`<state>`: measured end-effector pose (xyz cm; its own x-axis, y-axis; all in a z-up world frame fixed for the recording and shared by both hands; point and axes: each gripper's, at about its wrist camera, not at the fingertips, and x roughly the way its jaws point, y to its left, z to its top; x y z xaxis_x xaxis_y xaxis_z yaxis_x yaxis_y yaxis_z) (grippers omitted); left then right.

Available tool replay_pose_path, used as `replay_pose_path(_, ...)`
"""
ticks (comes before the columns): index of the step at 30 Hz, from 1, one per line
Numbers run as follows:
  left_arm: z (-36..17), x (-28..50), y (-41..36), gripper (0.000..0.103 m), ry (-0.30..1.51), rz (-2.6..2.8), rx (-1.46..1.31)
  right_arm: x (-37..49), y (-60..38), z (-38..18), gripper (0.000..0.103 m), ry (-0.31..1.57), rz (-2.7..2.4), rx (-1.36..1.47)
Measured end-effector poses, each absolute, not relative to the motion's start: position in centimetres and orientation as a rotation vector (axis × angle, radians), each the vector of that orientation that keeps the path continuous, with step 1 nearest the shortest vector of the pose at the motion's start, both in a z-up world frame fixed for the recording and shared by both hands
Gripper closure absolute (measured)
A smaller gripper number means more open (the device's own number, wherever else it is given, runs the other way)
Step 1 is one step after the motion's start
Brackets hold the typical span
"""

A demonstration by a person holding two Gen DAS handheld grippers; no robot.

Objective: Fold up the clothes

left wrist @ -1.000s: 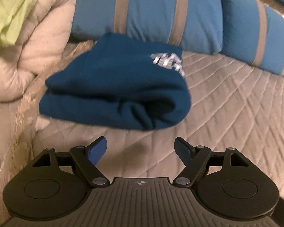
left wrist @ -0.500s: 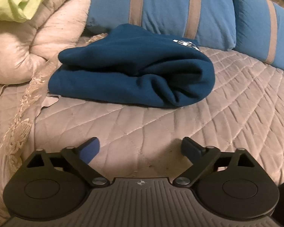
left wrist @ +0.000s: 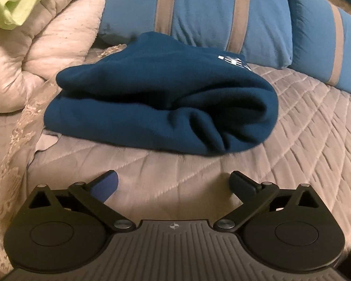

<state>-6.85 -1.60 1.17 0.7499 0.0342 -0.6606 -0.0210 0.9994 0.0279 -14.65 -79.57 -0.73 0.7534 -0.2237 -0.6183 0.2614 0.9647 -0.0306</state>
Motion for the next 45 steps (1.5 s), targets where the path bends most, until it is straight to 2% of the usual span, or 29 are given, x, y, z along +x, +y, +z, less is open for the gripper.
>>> replay_pose_path(15,0.1,-3.5,-2.0,0.0,0.704,-0.019,0.068,-9.1,-81.4,-0.8,0.0,0.672,-0.245,0.089)
replay_pose_path(23,-1.3,-4.6,-1.8,0.0,0.592,-0.052,0.065,-10.2,-81.6,-1.6,0.0,0.585,-0.229,0.109)
replay_pose_path(45,-1.4,-4.9,-1.8,0.0,0.572,-0.04,0.071,-10.4,-81.6,-1.7,0.0,0.576,-0.228,0.12)
